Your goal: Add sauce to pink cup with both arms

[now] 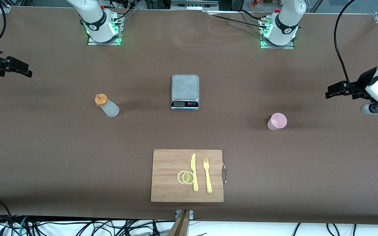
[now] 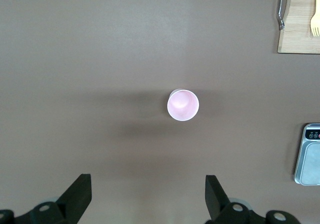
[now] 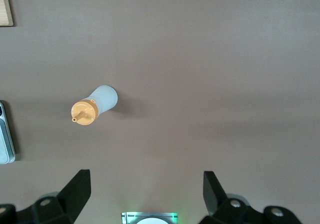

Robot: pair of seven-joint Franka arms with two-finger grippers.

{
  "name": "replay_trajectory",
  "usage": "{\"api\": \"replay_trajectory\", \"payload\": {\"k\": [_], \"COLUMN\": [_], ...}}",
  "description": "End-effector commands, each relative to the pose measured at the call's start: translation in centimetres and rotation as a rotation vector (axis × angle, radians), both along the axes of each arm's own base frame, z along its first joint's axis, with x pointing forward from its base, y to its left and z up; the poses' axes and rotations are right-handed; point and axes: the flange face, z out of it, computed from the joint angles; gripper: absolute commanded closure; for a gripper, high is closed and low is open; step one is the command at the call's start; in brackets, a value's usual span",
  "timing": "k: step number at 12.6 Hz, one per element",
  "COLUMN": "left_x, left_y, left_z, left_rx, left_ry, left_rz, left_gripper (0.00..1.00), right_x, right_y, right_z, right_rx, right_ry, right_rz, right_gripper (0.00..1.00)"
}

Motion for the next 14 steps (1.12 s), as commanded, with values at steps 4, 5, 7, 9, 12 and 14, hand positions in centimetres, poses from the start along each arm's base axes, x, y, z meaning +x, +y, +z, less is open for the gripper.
{"api": "replay_trajectory", "payload": {"k": [4, 5, 7, 9, 12, 14], "left_x": [-0.33, -0.33, -0.33, -0.33, -0.33, -0.33], "left_y": [-0.11, -0.18, -0.36, -0.29, -0.37, -0.37], "left_z": [0.21, 0.21, 0.21, 0.21, 0.21, 0.21], "left_rx": [0.007, 0.008, 0.008, 0.007, 0.007, 0.007], "left_ry": [0.007, 0.007, 0.007, 0.007, 0.007, 0.007], "left_rz": [0.008, 0.006, 0.003, 0.005, 0.003, 0.003], "left_gripper": [0.0, 0.0, 0.0, 0.0, 0.0, 0.0], "right_x": [0.11, 0.11, 0.1, 0.12, 0.29, 0.29], "right_y": [-0.61, -0.61, -0.69, -0.69, -0.79, -0.79], "right_z": [0.11, 0.11, 0.11, 0.12, 0.13, 0.13], "right_rx": [0.01, 0.01, 0.01, 0.011, 0.015, 0.015], "right_ry": [0.011, 0.011, 0.011, 0.01, -0.002, -0.002], "right_rz": [0.008, 0.008, 0.007, 0.013, 0.055, 0.055], "right_gripper": [0.01, 0.01, 0.01, 0.01, 0.01, 0.01]}}
